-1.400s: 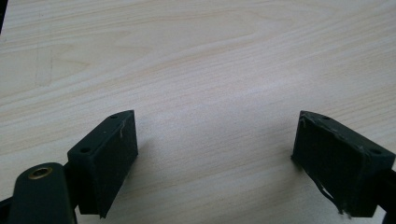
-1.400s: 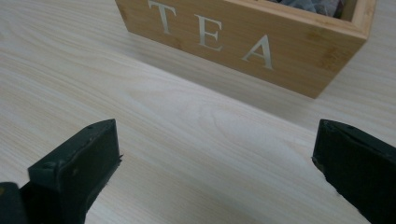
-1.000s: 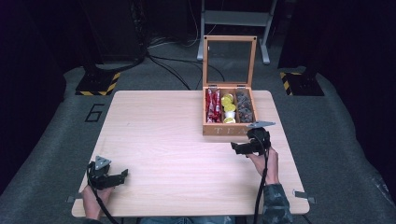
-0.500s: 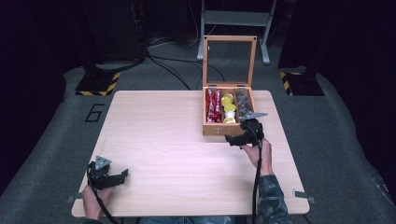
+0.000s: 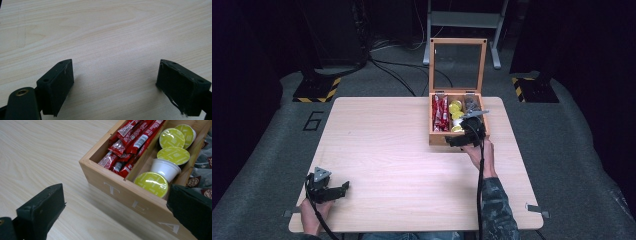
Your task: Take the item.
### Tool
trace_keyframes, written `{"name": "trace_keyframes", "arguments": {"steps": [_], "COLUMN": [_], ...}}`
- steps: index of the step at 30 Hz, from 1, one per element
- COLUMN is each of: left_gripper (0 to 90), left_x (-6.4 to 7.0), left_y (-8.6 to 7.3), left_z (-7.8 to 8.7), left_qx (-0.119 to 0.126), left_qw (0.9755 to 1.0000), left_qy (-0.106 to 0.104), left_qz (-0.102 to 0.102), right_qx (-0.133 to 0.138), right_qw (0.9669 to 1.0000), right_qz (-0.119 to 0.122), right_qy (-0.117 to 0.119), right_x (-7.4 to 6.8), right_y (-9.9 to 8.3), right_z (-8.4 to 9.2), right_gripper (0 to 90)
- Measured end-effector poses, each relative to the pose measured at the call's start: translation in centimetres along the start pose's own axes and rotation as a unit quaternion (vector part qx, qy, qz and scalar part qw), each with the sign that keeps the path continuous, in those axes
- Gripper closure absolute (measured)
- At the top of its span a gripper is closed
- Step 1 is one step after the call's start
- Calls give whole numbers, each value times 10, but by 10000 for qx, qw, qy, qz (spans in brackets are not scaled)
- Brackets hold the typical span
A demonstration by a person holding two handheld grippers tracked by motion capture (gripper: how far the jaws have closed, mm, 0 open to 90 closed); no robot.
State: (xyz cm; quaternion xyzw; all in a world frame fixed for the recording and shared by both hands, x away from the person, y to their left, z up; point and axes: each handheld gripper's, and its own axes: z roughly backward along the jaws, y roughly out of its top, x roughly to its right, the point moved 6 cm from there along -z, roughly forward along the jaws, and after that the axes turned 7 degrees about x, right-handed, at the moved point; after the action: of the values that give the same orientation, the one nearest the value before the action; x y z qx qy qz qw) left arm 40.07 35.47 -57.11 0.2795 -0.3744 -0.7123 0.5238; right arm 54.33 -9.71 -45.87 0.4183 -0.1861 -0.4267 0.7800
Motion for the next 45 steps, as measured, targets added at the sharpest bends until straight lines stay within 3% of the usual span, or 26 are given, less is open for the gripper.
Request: {"name": "trace_keyframes", "arguments": {"steps": [15, 30, 35, 38, 42, 45], "left_gripper": [138, 139, 139, 139, 139, 139], "left_x": [0, 0, 1, 1, 1, 1], "left_y": [0, 0, 0, 0, 0, 0], "left_z": [0, 0, 1, 1, 1, 1], "left_qx": [-6, -23, -55, -52, -54, -57], "left_qw": [10000, 10000, 9999, 9999, 9999, 9999], "left_qy": [-23, -48, -74, -77, -83, -92], "left_qz": [-15, -61, -68, -72, -77, -81], "right_qx": [-98, -220, -305, -305, -275, -267], "right_qw": [9999, 9997, 9994, 9995, 9993, 9996], "right_qz": [-139, -60, -161, -102, -226, -130], "right_qy": [16, -5, 82, 59, 101, 22], "right_x": [10, 7, 7, 7, 9, 9], "right_y": [30, 53, 59, 63, 68, 70], "right_z": [-26, -56, -65, -70, -78, -84], "right_gripper": [7, 22, 21, 31, 47, 101]}}
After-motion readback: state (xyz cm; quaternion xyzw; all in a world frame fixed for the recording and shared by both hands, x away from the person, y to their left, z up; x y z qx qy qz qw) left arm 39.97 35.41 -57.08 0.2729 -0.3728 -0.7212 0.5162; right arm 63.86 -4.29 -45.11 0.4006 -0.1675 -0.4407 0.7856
